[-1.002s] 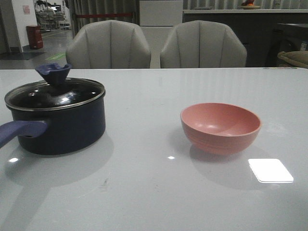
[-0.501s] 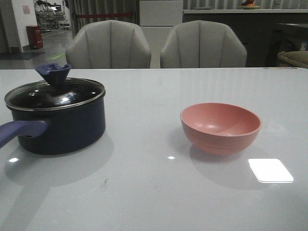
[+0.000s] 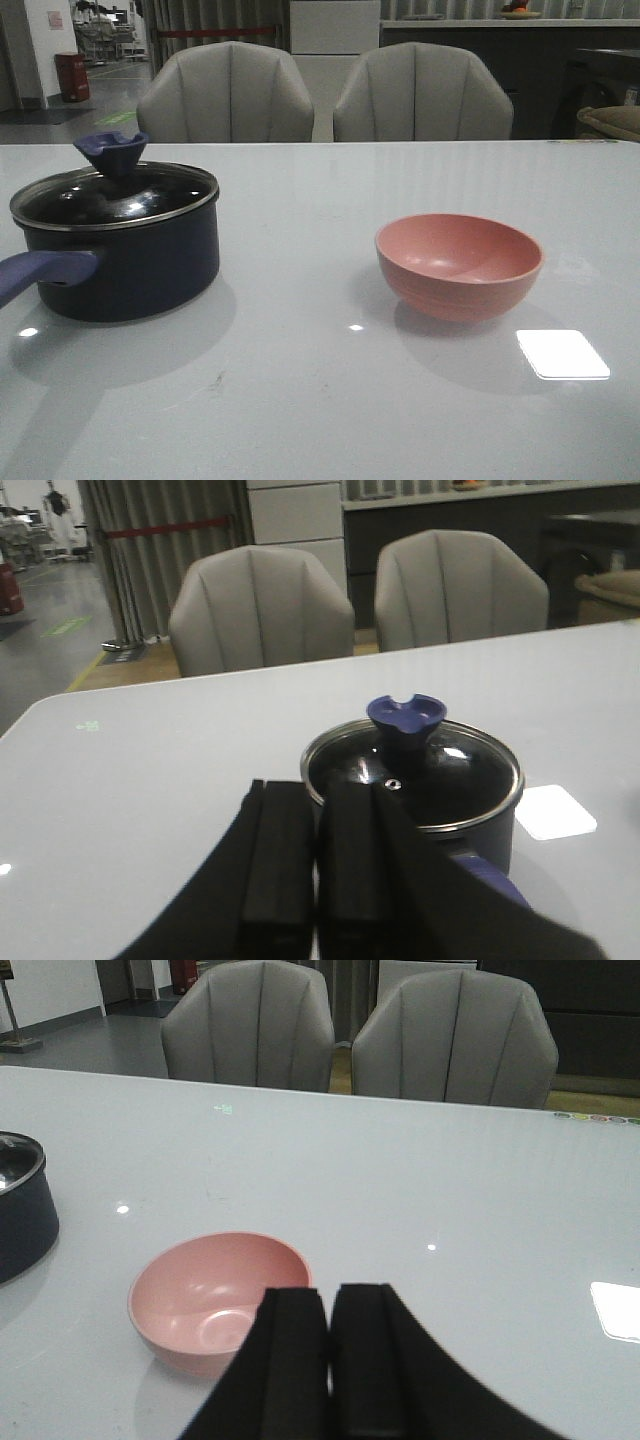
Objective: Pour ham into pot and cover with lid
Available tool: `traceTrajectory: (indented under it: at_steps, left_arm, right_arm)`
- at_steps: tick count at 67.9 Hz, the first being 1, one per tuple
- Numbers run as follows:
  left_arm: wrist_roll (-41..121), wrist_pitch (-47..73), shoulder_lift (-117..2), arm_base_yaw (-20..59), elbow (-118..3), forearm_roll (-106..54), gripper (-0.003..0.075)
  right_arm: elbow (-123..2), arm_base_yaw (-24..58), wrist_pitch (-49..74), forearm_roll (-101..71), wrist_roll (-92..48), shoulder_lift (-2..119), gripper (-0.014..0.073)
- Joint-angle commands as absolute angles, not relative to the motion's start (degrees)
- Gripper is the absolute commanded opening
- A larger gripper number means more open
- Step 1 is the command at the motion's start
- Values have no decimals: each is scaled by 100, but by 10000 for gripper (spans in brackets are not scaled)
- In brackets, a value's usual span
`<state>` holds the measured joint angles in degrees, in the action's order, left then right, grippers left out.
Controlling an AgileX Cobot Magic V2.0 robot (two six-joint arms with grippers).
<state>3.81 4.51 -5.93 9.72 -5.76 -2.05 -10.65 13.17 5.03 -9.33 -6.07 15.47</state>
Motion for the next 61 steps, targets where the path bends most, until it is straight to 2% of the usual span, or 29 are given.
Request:
traceTrajectory:
  at_steps: [1,20,61]
  left_arm:
    - [-375,-216,-391,813,-434,92,132]
    - [-428,-419,94,721,150,115,132]
    - [-428,-454,142,721,150,115,132]
  right_arm:
    - [-1232,1308,0,-938,-625,1594,165]
    - [-1232,1308,0,-938,-625,1594,165]
    - [-1232,1308,0,-938,-625,1594,165]
